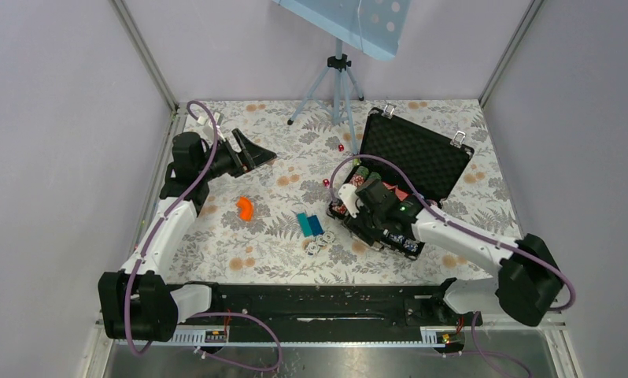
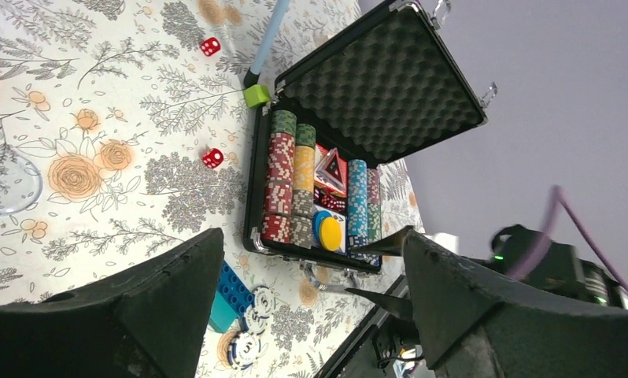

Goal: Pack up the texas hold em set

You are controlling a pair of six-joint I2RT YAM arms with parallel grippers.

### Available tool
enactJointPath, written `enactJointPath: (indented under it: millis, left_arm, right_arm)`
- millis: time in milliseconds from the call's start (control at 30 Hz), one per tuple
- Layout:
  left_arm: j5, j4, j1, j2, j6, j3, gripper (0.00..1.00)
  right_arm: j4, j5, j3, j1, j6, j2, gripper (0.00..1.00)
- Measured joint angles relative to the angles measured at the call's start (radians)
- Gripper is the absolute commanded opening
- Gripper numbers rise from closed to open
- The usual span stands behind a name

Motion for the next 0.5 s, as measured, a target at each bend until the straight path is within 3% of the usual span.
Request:
enactJointPath:
  millis: [233,500]
  left_arm:
    - [-0.088,-0.071,0.005,-0.004,0.004,0.002,0.9]
    - [-0.164,-0.118,0.021,-0.03,0.016,0.007,0.99]
  right_arm:
    - [0.042,0.039,0.09,-0.003,0.023,-0.112,0.74]
    - [0.03,0.179,0.227,-0.005,0.139,-0.039,0.9]
